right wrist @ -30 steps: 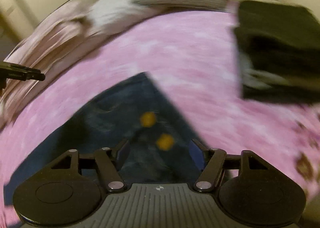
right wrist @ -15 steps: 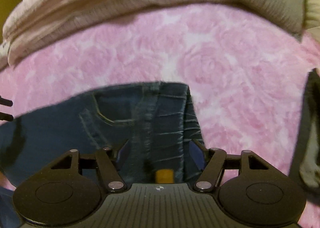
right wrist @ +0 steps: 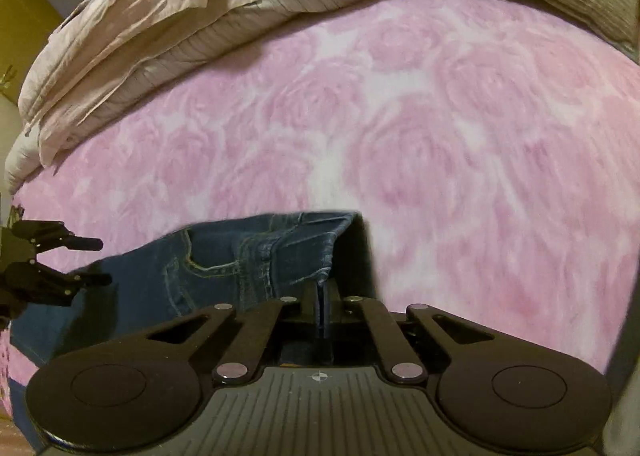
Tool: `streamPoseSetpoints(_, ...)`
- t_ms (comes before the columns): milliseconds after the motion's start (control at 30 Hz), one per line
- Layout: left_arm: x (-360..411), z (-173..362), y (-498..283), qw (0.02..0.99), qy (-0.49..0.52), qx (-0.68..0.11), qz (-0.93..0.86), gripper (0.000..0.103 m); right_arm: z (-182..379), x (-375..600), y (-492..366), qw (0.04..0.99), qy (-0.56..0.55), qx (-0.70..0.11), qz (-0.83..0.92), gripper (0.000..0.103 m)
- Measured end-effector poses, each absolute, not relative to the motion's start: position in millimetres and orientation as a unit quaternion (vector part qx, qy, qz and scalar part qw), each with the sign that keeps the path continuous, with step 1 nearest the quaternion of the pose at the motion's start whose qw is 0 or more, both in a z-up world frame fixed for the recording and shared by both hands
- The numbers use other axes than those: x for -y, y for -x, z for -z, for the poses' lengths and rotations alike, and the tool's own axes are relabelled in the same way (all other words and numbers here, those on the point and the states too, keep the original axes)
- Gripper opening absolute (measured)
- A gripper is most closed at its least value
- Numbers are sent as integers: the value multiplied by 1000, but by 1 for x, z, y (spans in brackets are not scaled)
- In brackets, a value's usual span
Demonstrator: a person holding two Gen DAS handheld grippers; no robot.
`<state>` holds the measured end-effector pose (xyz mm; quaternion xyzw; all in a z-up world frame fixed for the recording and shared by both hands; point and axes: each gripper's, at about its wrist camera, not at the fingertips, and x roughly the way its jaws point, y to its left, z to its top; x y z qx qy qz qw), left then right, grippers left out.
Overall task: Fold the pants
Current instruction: 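Lower the jeans onto the bed and open both grippers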
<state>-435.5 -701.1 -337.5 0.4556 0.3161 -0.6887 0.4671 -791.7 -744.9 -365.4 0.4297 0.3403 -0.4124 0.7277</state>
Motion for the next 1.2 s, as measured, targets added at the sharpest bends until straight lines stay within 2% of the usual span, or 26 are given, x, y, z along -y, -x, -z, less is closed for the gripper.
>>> streamPoseSetpoints(133, 711, 340, 444, 456, -462, -315, 693, 54, 398, 746, 799, 713, -449, -346, 412, 0)
streamPoseSetpoints(200, 717, 338, 449, 448, -461, -313, 699, 54, 393, 735, 806, 713, -450, -328, 427, 2)
streamPoseSetpoints(233, 722, 336, 451, 444, -460, -310, 704, 54, 387, 728, 810, 711, -449, -321, 436, 6)
streamPoseSetpoints(267, 727, 334, 455, 439, -459, -306, 709, 54, 379, 719, 816, 708, -444, -317, 448, 17)
streamPoseSetpoints(300, 732, 332, 459, 433, -459, -301, 715, 54, 372, 708, 821, 705, -440, -315, 459, 24)
streamPoseSetpoints(333, 739, 331, 464, 426, -459, -296, 721, 54, 363, 695, 828, 702, -440, -308, 468, 36)
streamPoseSetpoints(367, 744, 330, 470, 420, -458, -291, 728, 54, 355, 681, 836, 699, -445, -297, 475, 43)
streamPoseSetpoints(567, 782, 328, 524, 358, -457, -261, 771, 54, 334, 574, 868, 652, -481, -287, 511, 63)
streamPoseSetpoints(667, 795, 330, 553, 321, -449, -257, 793, 54, 347, 533, 881, 616, -521, -261, 530, 66)
streamPoseSetpoints(933, 805, 354, 606, 266, -498, -232, 792, 60, 388, 498, 895, 604, -566, -150, 541, 67)
streamPoseSetpoints(967, 807, 357, 607, 266, -501, -239, 788, 59, 392, 497, 896, 604, -572, -131, 539, 66)
streamPoseSetpoints(1000, 807, 358, 607, 264, -502, -244, 786, 54, 396, 493, 902, 598, -585, -110, 537, 65)
streamPoseSetpoints(1033, 806, 357, 606, 259, -504, -249, 786, 49, 397, 491, 909, 591, -598, -89, 533, 53)
streamPoseSetpoints(1067, 805, 355, 607, 253, -505, -252, 786, 40, 396, 490, 913, 582, -610, -76, 532, 31)
streamPoseSetpoints(1133, 801, 350, 611, 252, -514, -242, 784, 29, 386, 489, 919, 571, -617, -64, 538, 21)
streamPoseSetpoints(1200, 796, 343, 618, 253, -521, -223, 784, 21, 360, 493, 913, 584, -587, -100, 552, 14)
